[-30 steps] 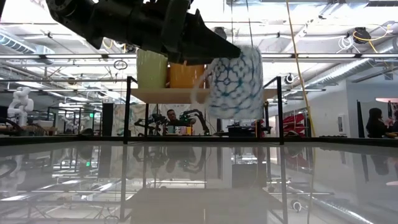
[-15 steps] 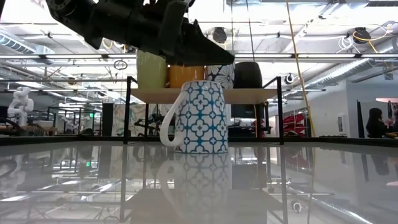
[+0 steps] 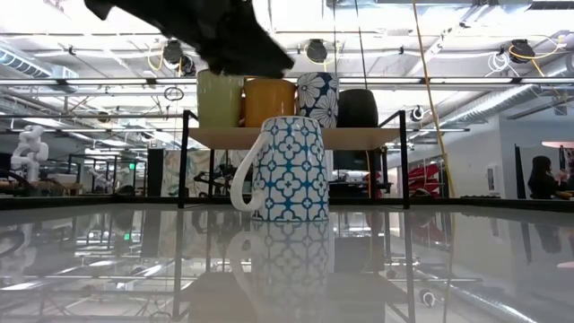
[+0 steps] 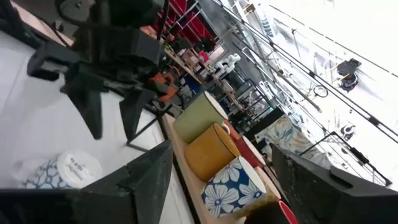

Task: Place coffee mugs
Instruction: Put the light blue patterned mug on the shelf

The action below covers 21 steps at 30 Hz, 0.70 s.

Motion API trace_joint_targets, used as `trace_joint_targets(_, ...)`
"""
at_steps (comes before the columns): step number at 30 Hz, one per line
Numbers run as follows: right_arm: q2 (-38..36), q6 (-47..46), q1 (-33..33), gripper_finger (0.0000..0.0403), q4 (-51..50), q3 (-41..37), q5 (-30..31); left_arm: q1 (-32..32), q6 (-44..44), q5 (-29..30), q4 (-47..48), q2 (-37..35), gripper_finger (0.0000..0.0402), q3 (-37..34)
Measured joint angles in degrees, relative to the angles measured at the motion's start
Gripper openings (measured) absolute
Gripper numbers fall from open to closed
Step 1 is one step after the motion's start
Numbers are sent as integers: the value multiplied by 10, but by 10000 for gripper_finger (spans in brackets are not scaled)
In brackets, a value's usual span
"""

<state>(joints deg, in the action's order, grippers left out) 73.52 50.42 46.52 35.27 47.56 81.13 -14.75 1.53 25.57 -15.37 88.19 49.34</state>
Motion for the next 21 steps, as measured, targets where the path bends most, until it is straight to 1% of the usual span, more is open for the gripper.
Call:
trace_joint_targets(2,0,-1,-4,254,7,-3,0,0,33,6,38,-7,283,0)
trace_joint_targets(4,0,-1,-8,254,19,-4,-1,0,72,6,51,-3,331,0)
trace_joint_targets(6,0,-3,-11,254,30,-4,-1,-1,105,6,48,11,373,0)
trace_joint_targets(7,0,-3,-12,254,33,-4,-1,-2,117,6,48,21,386,0)
trace_joint_targets(9,0,-3,-12,254,35,-4,1,-5,134,6,52,42,393,0)
trace_joint_targets(12,-1,-3,-11,254,35,-4,2,-17,164,6,48,60,387,0)
trace_joint_targets(15,-1,-2,-10,254,35,-4,19,-33,197,11,54,69,386,0)
trace_joint_targets(17,-1,-2,-10,254,35,-4,33,-48,221,34,77,68,386,0)
trace_joint_targets(19,-1,-2,-10,254,35,-5,46,-65,244,69,122,65,386,0)
trace_joint_targets(21,-1,-2,-10,254,35,-5,47,-81,273,99,155,63,386,0)
